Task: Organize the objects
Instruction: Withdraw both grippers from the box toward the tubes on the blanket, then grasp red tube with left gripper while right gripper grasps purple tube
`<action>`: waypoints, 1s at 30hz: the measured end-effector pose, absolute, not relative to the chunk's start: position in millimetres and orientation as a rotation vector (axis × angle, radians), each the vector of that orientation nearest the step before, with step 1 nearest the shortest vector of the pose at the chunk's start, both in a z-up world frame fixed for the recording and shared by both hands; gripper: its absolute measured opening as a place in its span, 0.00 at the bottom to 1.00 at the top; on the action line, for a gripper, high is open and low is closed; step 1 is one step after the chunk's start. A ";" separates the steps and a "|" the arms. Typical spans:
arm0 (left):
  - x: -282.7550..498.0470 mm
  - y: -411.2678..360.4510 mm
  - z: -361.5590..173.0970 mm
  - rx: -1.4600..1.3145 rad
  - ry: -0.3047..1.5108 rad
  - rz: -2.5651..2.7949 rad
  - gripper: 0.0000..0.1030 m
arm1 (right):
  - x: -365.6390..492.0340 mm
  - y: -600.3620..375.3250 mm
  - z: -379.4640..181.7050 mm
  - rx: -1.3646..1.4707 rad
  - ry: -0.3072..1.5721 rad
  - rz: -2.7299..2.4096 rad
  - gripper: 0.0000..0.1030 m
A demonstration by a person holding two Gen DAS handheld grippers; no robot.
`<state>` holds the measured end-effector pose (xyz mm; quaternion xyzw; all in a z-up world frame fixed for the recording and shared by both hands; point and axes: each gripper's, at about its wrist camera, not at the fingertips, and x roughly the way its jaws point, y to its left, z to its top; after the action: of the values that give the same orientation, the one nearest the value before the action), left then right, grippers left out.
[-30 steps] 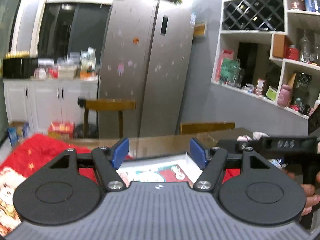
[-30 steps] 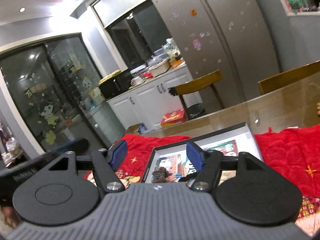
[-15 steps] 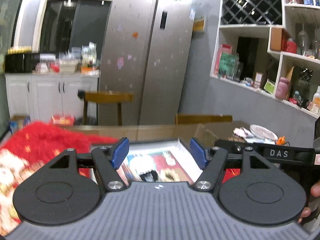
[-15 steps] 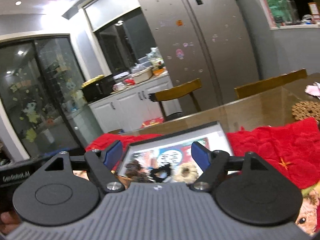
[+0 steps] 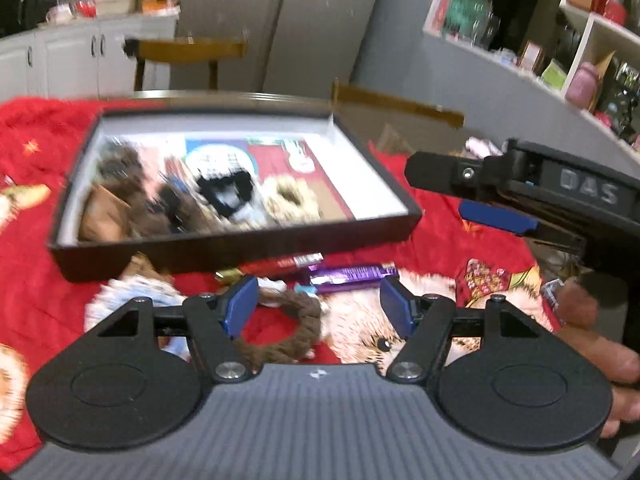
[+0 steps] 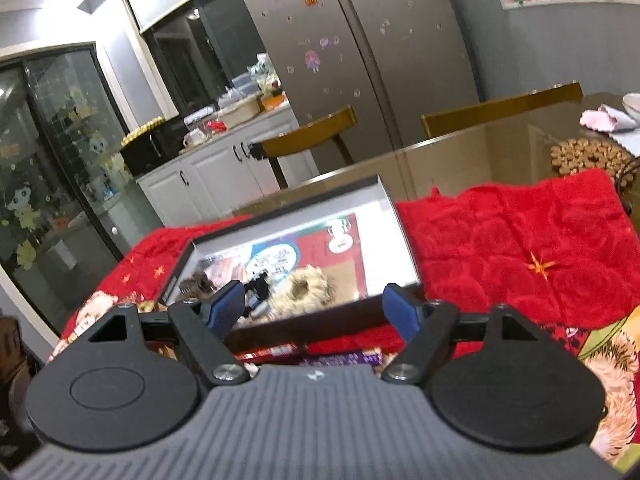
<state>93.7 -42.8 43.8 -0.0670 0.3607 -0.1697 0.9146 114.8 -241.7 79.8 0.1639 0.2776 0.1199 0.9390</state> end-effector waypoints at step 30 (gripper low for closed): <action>116.2 -80.6 16.3 -0.041 0.619 -0.068 0.80 | 131.9 -271.2 46.4 0.494 0.721 0.287 0.82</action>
<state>116.2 -80.6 16.3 -0.0202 0.3046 -0.0334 0.9517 131.9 -271.2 46.4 0.2385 0.3478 0.1384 0.8961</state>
